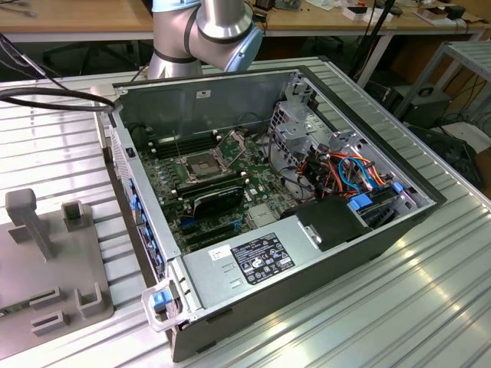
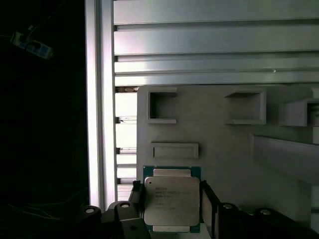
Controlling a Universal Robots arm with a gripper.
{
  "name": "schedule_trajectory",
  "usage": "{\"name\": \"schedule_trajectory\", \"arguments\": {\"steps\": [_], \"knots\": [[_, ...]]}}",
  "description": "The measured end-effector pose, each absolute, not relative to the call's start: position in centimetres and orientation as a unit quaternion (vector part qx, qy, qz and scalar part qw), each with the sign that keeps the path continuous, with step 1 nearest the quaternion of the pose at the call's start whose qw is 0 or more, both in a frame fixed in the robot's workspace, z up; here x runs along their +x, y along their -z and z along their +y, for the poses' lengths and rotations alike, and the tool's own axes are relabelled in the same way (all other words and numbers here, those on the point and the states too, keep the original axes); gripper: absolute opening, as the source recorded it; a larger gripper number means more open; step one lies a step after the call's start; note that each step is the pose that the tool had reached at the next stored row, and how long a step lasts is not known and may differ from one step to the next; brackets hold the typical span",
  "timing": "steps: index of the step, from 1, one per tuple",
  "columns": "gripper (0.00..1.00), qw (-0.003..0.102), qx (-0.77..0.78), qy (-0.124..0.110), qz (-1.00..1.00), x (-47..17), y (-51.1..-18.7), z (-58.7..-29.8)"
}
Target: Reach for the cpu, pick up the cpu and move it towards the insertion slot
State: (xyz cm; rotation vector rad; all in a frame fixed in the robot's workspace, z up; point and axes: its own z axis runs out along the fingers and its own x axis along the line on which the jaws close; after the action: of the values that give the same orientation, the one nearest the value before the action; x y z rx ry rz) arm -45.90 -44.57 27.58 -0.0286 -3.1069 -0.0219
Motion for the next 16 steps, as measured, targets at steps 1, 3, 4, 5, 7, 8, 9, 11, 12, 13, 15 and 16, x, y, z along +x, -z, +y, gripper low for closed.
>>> {"name": "schedule_trajectory", "arguments": {"steps": [1,3,4,5,7,8,9,11,12,13,15,16], "knots": [[0.55,0.017,-0.009,0.007,-1.0,-45.9,-27.7,-44.6],[0.55,0.018,-0.009,0.007,-1.0,-45.9,-27.9,-44.6],[0.55,0.018,-0.009,0.007,-1.0,-45.9,-28.0,-44.6],[0.55,0.018,-0.009,0.007,-1.0,-45.9,-28.3,-44.6],[0.55,0.018,-0.009,0.008,-1.0,-45.9,-28.5,-44.6],[0.55,0.019,-0.009,0.008,-1.0,-45.9,-28.6,-44.6],[0.55,0.019,-0.009,0.008,-1.0,-45.9,-28.7,-44.6],[0.55,0.019,-0.009,0.008,-1.0,-45.9,-28.9,-44.6],[0.55,0.019,-0.009,0.008,-1.0,-45.9,-29.1,-44.6],[0.55,0.019,-0.009,0.008,-1.0,-45.9,-29.2,-44.6],[0.55,0.019,-0.009,0.009,-1.0,-45.9,-29.4,-44.6],[0.55,0.019,-0.009,0.009,-1.0,-45.9,-29.5,-44.6]]}}
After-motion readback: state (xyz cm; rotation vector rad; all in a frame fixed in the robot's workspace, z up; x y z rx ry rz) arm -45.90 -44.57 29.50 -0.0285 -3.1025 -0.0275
